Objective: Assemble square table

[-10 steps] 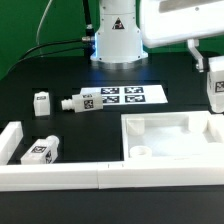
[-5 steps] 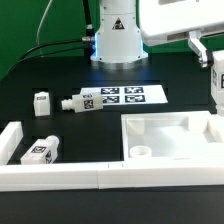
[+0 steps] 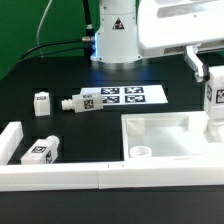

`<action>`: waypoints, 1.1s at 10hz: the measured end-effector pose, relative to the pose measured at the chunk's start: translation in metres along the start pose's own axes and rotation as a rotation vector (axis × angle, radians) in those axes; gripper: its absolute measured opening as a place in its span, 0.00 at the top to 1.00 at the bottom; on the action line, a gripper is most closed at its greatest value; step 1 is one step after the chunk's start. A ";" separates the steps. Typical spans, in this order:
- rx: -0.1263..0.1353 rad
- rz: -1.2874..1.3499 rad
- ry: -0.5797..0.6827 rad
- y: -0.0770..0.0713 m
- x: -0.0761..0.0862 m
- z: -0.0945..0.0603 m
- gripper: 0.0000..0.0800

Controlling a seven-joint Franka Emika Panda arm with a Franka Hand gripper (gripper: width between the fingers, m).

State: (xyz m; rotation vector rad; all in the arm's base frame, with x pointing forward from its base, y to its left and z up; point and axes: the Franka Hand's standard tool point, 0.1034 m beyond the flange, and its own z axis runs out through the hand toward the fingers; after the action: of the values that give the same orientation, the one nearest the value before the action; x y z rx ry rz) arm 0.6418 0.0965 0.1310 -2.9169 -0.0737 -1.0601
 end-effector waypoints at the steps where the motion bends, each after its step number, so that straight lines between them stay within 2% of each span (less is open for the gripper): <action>1: -0.007 -0.015 -0.018 0.006 -0.009 0.008 0.64; 4: -0.001 -0.016 -0.039 0.001 -0.017 0.012 0.64; 8: 0.017 -0.004 -0.054 -0.018 -0.022 0.012 0.64; 11: 0.016 -0.005 -0.041 -0.019 -0.023 0.014 0.64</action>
Offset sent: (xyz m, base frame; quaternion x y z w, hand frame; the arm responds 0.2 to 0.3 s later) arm 0.0029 0.0109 -0.0027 0.0100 0.0032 0.0144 0.9998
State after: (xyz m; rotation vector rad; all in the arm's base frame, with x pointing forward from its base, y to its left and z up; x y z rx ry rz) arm 0.6319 0.1157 0.1053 -2.9260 -0.0912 -0.9952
